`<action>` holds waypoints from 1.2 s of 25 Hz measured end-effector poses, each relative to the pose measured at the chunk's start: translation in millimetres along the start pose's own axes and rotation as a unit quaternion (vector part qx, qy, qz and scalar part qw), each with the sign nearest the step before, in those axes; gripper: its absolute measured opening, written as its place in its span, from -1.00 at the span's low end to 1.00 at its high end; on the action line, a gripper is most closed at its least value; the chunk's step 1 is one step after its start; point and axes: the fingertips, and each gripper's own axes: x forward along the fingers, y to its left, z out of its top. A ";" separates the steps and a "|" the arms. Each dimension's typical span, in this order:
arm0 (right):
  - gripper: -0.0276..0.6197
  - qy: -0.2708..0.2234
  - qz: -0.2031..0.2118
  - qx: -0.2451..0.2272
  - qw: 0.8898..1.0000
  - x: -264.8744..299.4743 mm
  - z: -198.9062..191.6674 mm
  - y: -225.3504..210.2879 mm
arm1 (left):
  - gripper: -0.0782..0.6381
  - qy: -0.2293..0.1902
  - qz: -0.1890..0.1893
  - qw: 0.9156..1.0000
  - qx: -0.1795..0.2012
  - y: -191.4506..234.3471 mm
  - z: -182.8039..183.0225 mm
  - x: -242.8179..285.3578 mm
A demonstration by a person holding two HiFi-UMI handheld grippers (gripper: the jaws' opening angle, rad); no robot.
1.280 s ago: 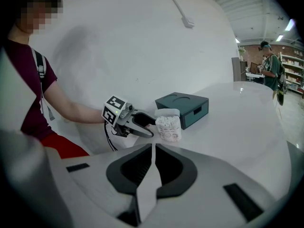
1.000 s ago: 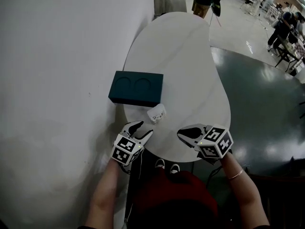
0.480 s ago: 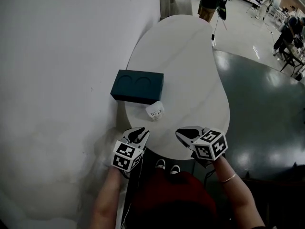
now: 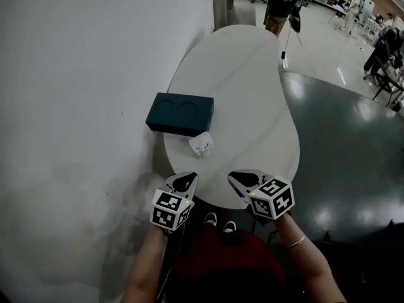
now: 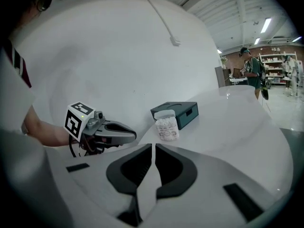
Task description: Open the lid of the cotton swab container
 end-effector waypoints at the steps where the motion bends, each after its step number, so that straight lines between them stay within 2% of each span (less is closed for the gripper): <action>1: -0.81 -0.005 -0.001 0.004 1.000 -0.8 -0.6 0.7 | -0.70 -0.001 0.001 1.000 -0.002 -2.4 0.2 -0.5; 7: -0.83 -0.041 -0.018 0.016 0.999 -10.7 -2.3 0.8 | -0.71 -0.013 0.018 1.000 -0.011 -16.1 5.7 -5.1; 15: -0.86 -0.083 -0.062 0.035 0.994 -31.3 0.5 -8.7 | -0.71 -0.048 0.049 0.997 -0.030 -30.7 23.4 -15.9; 22: -0.87 -0.137 -0.064 0.033 0.988 -48.0 10.2 -5.6 | -0.71 -0.091 0.078 0.991 -0.067 -34.4 36.2 -26.1; 30: -0.87 -0.151 -0.076 0.025 0.985 -50.8 13.5 -3.4 | -0.71 -0.107 0.090 0.988 -0.065 -32.7 42.9 -29.7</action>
